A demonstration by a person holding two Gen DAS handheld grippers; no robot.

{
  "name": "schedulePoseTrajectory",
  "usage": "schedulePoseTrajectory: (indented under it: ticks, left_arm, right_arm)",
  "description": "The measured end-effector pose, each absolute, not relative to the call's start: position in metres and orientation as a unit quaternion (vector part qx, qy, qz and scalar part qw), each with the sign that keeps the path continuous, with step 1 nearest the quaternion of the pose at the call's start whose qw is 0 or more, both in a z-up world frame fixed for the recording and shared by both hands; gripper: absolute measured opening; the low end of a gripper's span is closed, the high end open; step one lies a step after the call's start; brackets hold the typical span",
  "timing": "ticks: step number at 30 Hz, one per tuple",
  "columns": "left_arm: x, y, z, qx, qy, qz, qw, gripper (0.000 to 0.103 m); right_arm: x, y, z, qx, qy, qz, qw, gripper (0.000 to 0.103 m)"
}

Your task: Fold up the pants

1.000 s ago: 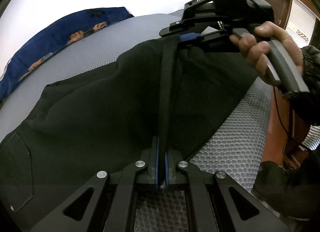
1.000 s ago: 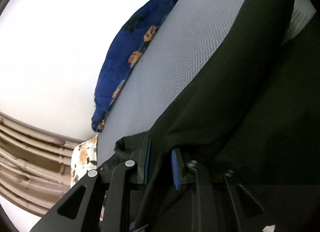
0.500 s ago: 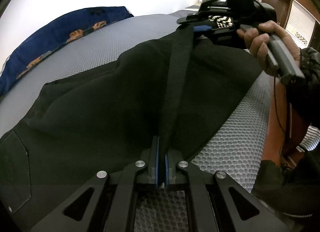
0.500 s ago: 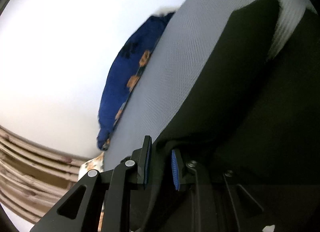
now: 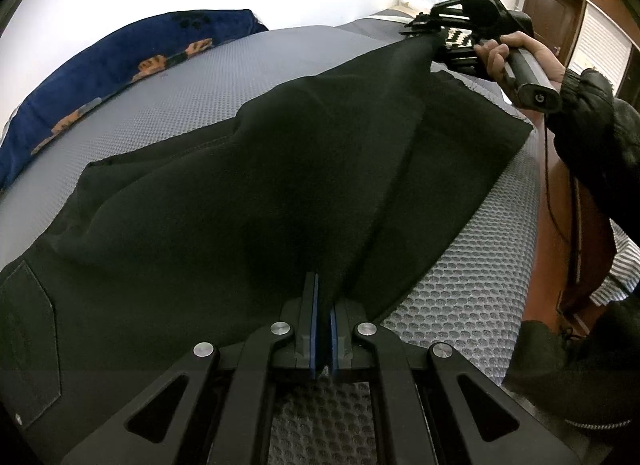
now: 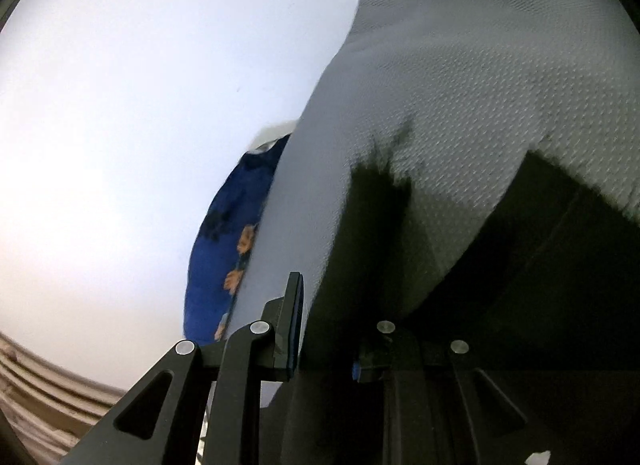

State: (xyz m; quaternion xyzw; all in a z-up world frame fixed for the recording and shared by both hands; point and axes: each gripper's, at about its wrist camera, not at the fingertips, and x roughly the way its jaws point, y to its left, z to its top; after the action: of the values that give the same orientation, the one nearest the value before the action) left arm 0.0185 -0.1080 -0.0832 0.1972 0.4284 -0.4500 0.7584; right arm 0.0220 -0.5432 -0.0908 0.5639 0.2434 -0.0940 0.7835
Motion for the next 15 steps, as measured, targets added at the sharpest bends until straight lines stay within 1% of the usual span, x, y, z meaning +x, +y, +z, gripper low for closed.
schedulePoseTrajectory:
  ticks: [1,7,11,15]
  left_arm:
    - [0.019,-0.108,-0.083,0.196,0.429,-0.45,0.758,0.005]
    - [0.017,-0.108,-0.083,0.201,0.427,-0.447,0.759,0.005]
    - [0.016,-0.108,-0.084,0.202,0.428,-0.445,0.76,0.005]
    - [0.015,-0.109,-0.083,0.205,0.428,-0.443,0.761,0.006]
  right_arm:
    - [0.02,-0.547,-0.092,0.562,0.25,-0.098,0.782,0.016]
    - [-0.001,-0.556,-0.098,0.568,0.274,-0.104,0.769,0.017]
    - [-0.019,-0.558,-0.093,0.579,0.262,-0.088,0.767,0.019]
    - [-0.036,-0.563,-0.088,0.584,0.242,-0.068,0.772,0.019]
